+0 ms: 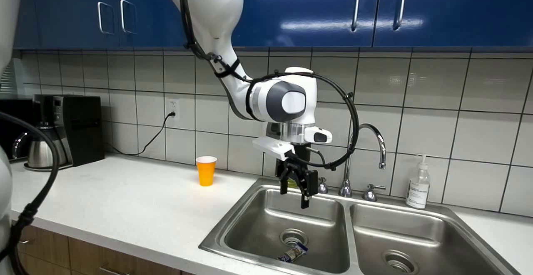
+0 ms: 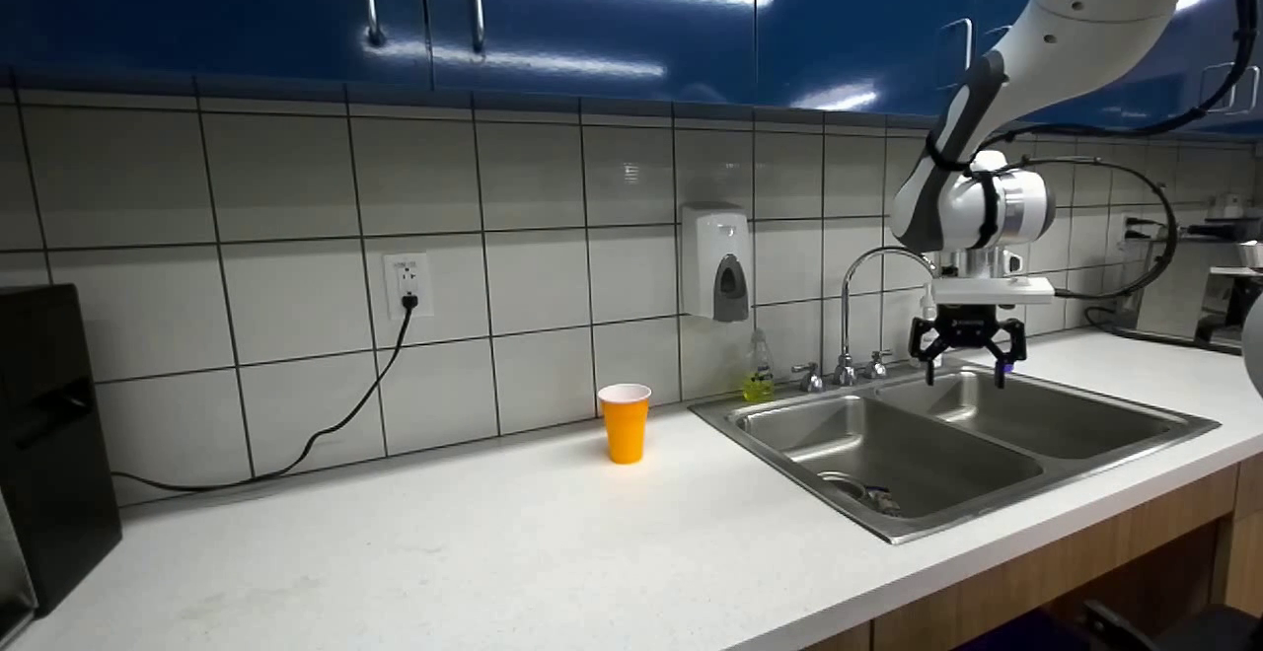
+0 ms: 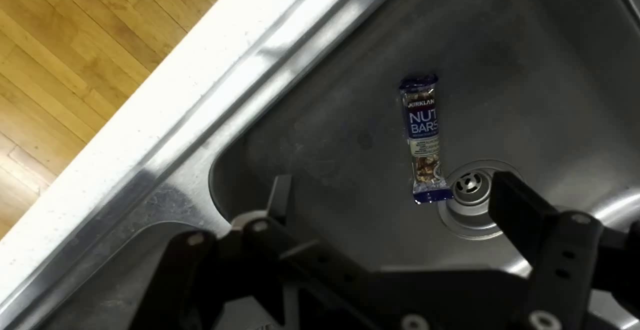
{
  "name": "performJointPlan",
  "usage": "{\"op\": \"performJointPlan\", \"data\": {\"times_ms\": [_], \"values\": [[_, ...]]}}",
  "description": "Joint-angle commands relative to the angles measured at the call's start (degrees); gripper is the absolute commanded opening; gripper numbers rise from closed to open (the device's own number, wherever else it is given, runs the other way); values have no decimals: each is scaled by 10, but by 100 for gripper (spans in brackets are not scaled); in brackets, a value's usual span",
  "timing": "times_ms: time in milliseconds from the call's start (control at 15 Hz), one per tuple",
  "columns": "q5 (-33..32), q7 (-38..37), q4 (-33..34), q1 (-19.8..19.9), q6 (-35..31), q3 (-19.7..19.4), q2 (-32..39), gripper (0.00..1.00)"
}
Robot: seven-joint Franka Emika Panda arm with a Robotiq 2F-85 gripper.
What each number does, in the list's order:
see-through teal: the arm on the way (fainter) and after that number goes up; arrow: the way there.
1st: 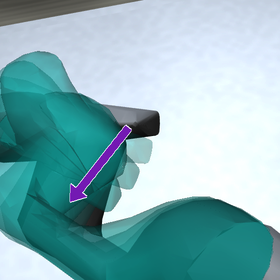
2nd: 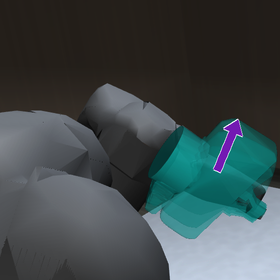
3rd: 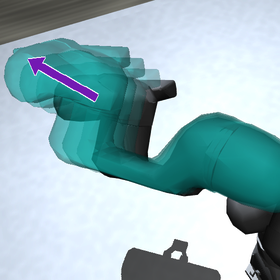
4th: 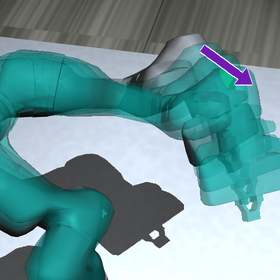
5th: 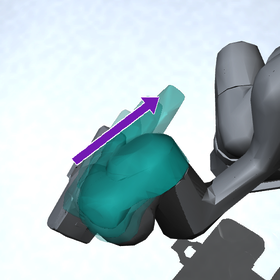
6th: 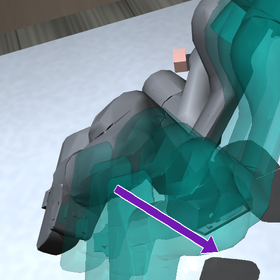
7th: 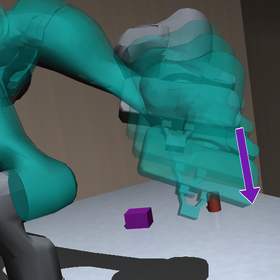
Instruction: Remove the black packet from the sink and put it on the counter.
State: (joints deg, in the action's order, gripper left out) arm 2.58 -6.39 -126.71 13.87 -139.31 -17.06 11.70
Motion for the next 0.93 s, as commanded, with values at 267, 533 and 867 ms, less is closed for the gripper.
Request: {"op": "performJointPlan", "data": {"times_ms": [267, 533, 867], "values": [[11, 2, 88, 11, -23, 15, 117, 100], [14, -5, 120, 8, -24, 25, 162, 100], [5, -15, 148, -2, -29, 33, 205, 100]]}}
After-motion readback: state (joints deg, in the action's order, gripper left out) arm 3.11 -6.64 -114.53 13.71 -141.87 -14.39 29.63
